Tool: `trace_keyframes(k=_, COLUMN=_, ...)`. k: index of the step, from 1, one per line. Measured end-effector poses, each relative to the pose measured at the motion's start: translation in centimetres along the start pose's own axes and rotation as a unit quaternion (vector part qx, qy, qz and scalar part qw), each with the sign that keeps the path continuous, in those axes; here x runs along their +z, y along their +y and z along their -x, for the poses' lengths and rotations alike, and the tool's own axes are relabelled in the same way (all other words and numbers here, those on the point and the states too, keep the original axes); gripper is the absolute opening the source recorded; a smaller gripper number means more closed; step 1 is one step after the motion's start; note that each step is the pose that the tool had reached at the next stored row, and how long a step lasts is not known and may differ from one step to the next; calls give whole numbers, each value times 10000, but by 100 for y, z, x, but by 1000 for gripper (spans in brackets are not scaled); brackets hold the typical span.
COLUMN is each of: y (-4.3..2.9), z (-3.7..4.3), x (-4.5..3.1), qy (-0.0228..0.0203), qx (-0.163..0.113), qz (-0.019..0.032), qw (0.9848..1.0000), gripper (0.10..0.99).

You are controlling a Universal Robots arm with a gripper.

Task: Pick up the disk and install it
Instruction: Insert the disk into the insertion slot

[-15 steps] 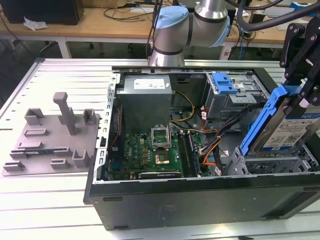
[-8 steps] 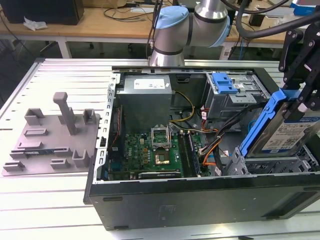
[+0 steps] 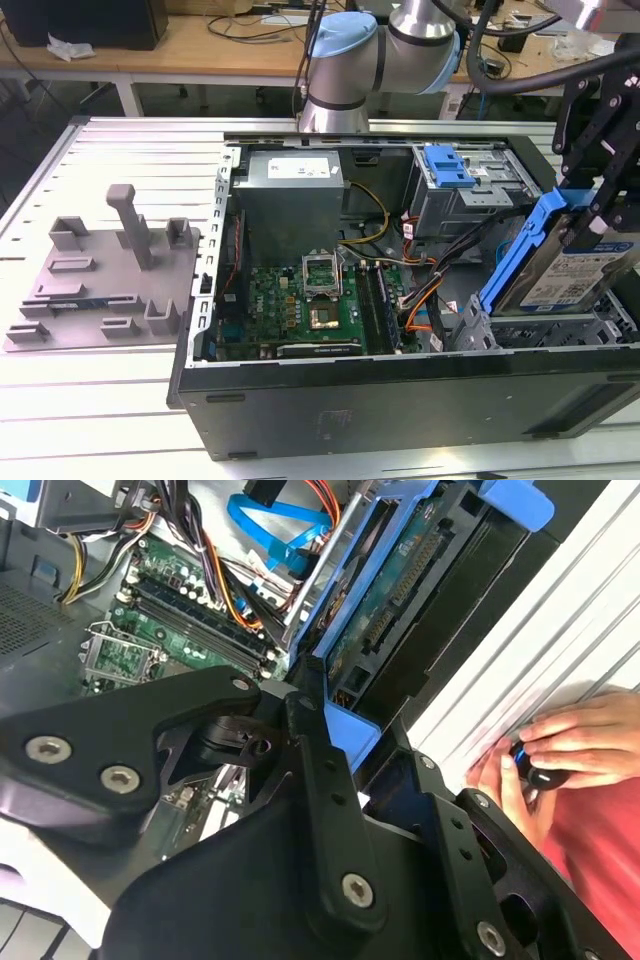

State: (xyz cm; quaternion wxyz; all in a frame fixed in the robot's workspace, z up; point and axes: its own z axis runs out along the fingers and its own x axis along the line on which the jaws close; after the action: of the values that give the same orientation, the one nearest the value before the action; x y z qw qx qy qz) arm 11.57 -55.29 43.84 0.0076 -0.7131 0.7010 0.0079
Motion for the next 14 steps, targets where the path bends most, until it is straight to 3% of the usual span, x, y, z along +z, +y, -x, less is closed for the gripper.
trace_keyframes(k=14, y=0, z=-25, x=190, qy=0, qx=0, qz=0, qw=10000, gripper=369)
